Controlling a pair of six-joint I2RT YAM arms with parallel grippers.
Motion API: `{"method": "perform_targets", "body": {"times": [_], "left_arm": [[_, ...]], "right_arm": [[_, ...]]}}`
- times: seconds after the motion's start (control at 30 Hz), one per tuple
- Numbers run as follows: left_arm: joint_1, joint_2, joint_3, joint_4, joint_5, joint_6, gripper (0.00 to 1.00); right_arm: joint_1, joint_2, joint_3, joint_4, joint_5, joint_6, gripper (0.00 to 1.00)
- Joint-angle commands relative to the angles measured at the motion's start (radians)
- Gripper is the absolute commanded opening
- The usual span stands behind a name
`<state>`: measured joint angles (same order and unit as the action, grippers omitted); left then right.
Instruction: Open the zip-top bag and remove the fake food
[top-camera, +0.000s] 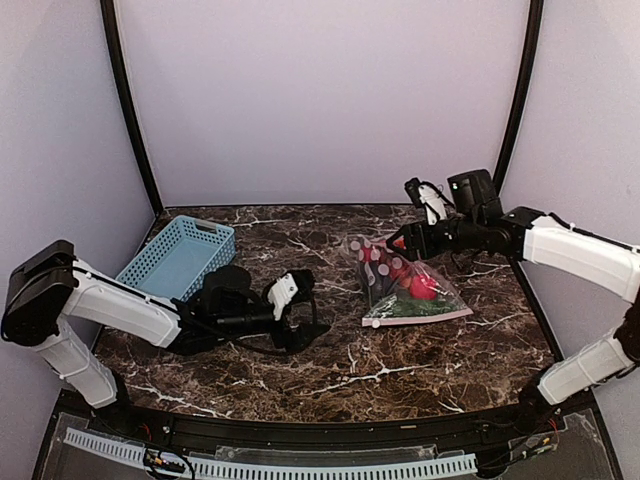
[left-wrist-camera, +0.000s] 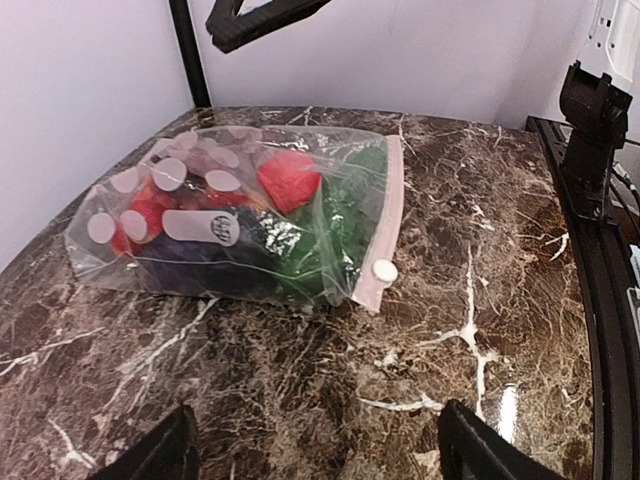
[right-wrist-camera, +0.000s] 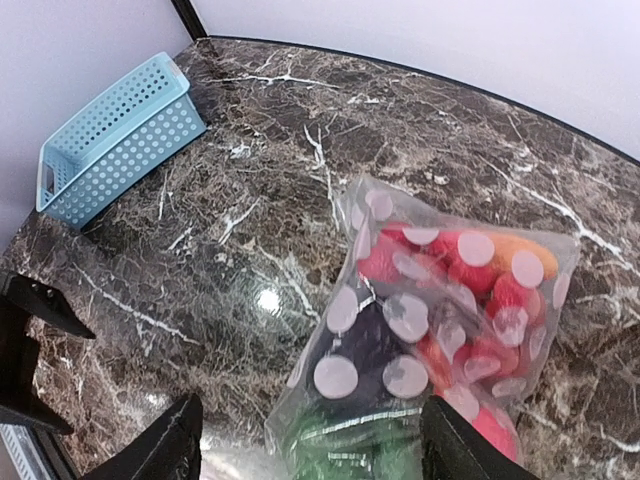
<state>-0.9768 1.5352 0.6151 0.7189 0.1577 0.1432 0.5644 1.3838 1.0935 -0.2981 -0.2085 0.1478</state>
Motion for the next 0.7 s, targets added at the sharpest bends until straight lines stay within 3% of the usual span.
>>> {"method": "perform_targets", "body": {"times": [0.0,0.2,0.43,0.67], "left_arm": [[-0.014,0.115,0.080,0.084,0.081,0.022,0.76],[-0.051,0.239,0.172,0.053,0.070,0.214,0.74],[-0.053,0.338,0.260,0.050,0.067,0.370,0.75],[-0.056,0.419,0.346,0.049,0.065,0.438,0.64]], "right_arm": [[0.011,-0.174,-0.149,-0.015,0.017,0.047,0.72],[0.012,-0.349,-0.253,-0.080,0.044,0.078,0.72],[0.012,-0.412,-0.298,-0.091,0.068,0.093,0.75],[0.009,-0.418,-0.306,-0.087,0.084,0.092,0.76]]}}
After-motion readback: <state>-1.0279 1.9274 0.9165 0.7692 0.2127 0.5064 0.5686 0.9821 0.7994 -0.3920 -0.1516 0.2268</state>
